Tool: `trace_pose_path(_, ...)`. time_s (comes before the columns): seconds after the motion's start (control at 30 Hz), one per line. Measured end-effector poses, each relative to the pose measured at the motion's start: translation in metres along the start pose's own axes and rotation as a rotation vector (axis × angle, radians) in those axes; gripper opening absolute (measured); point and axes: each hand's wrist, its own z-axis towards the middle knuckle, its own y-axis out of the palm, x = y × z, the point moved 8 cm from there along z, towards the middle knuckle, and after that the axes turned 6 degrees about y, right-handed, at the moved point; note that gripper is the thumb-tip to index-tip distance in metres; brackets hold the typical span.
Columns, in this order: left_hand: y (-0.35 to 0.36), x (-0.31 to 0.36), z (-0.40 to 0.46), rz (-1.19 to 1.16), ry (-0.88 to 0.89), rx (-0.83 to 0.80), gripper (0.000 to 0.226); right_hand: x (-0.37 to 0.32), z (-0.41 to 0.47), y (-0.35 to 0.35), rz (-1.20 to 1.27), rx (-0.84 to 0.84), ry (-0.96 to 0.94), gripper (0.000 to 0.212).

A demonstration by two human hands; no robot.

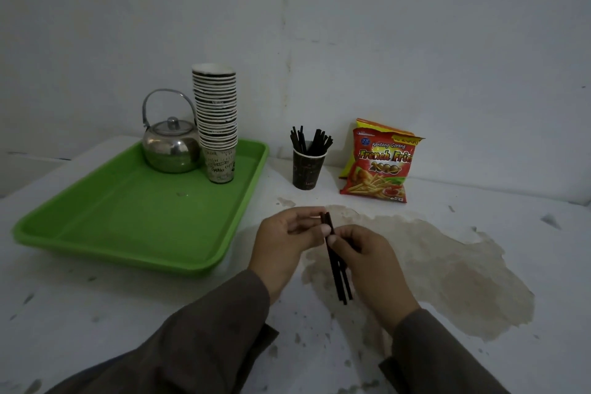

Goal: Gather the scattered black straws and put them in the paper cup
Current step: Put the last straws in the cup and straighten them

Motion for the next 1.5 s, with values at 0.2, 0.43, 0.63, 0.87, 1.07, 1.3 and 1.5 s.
trace_pose_path(0.2, -0.004, 0.048, 0.045, -0.002, 0.153, 0.020, 0.027, -0.045, 0.037, -0.012, 0.030, 0.049, -0.096, 0.014)
trace_pose_path(0.43, 0.002, 0.098, 0.112, 0.216, 0.357, -0.013, 0.024, -0.098, 0.101, -0.029, -0.001, 0.140, -0.216, 0.026)
trace_pose_path(0.63, 0.002, 0.112, 0.160, 0.267, 0.409, -0.018, 0.025, -0.121, 0.151, -0.035, -0.050, 0.173, -0.263, 0.056)
trace_pose_path(0.87, -0.014, 0.104, 0.195, 0.283, 0.423, 0.071, 0.026, -0.114, 0.184, -0.037, 0.076, 0.307, -0.256, 0.045)
trace_pose_path(1.07, -0.021, 0.090, 0.203, 0.339, 0.460, 0.122, 0.023, -0.087, 0.185, -0.033, 0.213, 0.463, -0.237, 0.039)
trace_pose_path(1.3, -0.028, 0.068, 0.187, 0.339, 0.481, 0.214, 0.020, -0.052, 0.167, -0.030, 0.291, 0.651, -0.209, 0.036)
trace_pose_path(1.5, -0.025, 0.061, 0.181, 0.536, 0.528, 0.187, 0.017, -0.034, 0.166, -0.019, 0.226, 0.699, -0.202, 0.039)
